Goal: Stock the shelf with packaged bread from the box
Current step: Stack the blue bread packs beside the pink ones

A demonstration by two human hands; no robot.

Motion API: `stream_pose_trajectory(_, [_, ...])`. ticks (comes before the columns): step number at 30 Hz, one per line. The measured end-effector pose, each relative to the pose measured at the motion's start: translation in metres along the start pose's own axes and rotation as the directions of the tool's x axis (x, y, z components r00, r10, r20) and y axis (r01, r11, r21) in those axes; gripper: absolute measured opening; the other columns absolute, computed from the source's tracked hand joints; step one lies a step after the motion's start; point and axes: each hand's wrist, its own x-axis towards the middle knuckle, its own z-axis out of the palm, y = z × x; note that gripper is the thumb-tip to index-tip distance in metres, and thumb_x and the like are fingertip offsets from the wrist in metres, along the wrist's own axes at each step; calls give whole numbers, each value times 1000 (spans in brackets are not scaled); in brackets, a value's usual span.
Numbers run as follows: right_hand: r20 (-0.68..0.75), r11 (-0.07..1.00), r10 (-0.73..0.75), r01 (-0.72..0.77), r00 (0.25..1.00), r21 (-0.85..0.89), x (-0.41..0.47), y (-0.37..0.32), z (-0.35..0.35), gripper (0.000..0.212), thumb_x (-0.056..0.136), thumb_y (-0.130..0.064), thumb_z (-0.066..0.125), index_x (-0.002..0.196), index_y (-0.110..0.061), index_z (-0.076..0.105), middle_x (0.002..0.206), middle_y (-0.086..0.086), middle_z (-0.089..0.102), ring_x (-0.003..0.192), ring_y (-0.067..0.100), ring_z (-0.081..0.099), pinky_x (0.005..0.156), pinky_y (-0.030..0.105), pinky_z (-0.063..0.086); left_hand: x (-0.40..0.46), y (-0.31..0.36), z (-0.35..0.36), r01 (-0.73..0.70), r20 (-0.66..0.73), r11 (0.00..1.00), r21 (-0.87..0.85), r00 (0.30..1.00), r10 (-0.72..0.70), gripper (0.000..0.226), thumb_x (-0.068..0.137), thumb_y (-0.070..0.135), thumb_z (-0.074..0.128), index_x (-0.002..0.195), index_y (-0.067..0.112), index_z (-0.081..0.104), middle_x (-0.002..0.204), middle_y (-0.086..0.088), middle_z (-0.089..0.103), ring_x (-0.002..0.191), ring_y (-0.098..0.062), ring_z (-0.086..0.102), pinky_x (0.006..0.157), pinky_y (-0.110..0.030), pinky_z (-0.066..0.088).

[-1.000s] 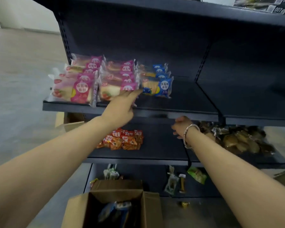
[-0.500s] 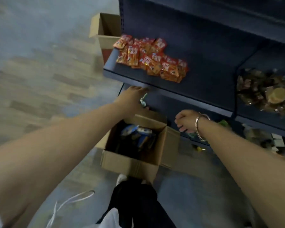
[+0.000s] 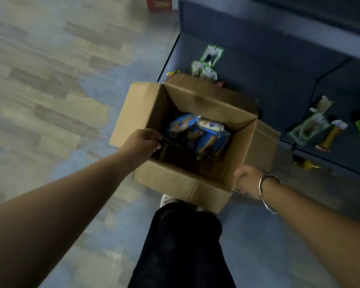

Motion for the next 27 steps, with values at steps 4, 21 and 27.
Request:
stream_pose_trajectory(4, [-30, 935, 65, -51, 997, 350, 50, 14, 29, 22, 88, 0, 55, 109, -7, 56, 64, 5, 48, 55, 15, 45, 49, 23, 37, 36, -32, 43, -9, -25, 998, -54, 1000, 8, 29, 83, -5, 51, 106, 5, 66, 84, -14, 62, 78, -23, 55, 54, -21, 37])
stream_pose_trajectory(21, [-58, 821, 203, -138, 977, 554, 258, 8, 94, 52, 88, -15, 59, 135, -3, 39, 133, 19, 50, 119, 35, 52, 100, 45, 43, 224, -86, 131, -40, 82, 996, 84, 996, 34, 52, 90, 4, 48, 140, 15, 39, 128, -9, 54, 85, -13, 56, 69, -22, 46])
stream_pose_trajectory(27, [278, 911, 234, -310, 932, 272, 290, -3, 92, 70, 90, -37, 56, 143, -1, 27, 143, 19, 40, 129, 33, 44, 105, 42, 38, 267, -97, 146, -26, 115, 995, 96, 993, 15, 45, 89, 6, 52, 134, 14, 47, 106, -7, 57, 80, -16, 57, 69, -26, 48])
